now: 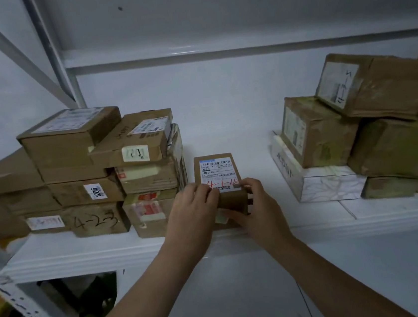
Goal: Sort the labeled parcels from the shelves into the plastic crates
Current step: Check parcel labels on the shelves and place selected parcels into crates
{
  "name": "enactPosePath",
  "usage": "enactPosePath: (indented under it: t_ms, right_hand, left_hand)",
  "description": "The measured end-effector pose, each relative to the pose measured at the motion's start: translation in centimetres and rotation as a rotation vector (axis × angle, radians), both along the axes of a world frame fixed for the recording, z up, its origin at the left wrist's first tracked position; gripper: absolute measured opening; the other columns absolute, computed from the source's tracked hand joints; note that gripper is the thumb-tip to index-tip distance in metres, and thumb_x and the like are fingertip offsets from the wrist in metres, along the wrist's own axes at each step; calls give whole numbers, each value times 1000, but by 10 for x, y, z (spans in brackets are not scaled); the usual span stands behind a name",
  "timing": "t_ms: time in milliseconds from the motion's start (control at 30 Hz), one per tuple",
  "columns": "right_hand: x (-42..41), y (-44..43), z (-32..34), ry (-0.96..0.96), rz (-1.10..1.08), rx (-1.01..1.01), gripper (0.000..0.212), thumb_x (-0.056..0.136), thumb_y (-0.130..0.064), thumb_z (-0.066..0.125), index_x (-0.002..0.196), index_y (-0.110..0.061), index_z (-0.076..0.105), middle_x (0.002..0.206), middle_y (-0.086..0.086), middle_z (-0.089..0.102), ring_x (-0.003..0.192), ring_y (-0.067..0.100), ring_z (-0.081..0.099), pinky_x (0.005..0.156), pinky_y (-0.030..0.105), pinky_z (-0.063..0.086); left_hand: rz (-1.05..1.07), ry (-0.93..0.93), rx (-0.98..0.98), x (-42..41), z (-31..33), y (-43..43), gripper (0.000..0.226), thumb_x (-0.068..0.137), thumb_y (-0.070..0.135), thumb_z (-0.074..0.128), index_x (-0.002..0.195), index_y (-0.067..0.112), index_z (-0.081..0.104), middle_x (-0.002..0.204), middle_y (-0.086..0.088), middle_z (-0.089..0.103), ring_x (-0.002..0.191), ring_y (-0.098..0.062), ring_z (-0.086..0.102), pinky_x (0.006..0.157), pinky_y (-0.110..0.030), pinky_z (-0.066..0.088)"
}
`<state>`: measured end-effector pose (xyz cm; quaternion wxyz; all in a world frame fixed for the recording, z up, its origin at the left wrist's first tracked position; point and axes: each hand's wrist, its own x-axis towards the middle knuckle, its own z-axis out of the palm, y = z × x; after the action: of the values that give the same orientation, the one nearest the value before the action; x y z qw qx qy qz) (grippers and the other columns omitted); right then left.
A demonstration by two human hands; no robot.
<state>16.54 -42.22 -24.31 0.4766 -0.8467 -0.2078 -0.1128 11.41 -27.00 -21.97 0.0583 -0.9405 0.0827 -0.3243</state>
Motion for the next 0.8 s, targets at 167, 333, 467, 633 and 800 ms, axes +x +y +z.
enactPosePath:
  t_ms: [167,333,467,633,800]
  right_hand:
    - [6,14,-1,28,27,41,56,82,-20,74,130,-20,45,123,-5,58,97,3,54,77,9,43]
    - [16,14,5,-43,52,-178,57,92,-2,55,144,-21,39,138,1,53,115,17,56,96,29,47]
    - [20,4,16,-118,27,-308,57,94,-5,51,146,-25,35,141,1,49,123,20,50,99,40,45]
    - [21,-25,33,-230,-27,-206,50,94,-5,52,140,-22,43,131,1,55,118,18,52,92,42,50]
    - [22,-63,54,-401,-66,-108,41,91,-2,52,130,-14,54,129,3,56,118,20,53,91,44,53]
  left_hand:
    - [-45,108,-7,2,0,-1,52,60,10,82,109,10,64,104,-10,65,93,-27,64,78,-38,56]
    - [22,146,26,11,0,1,54,63,17,82,112,8,61,103,-14,65,94,-30,65,80,-40,55]
    - [54,96,27,16,5,0,34,62,15,81,91,9,64,84,-10,63,72,-27,62,60,-35,53]
    - [-26,47,-96,22,18,-10,23,74,16,68,92,3,64,82,-14,62,71,-32,61,59,-35,52]
    - [-128,-61,-132,31,42,-39,31,83,21,64,108,3,63,99,-15,64,86,-33,62,70,-41,54]
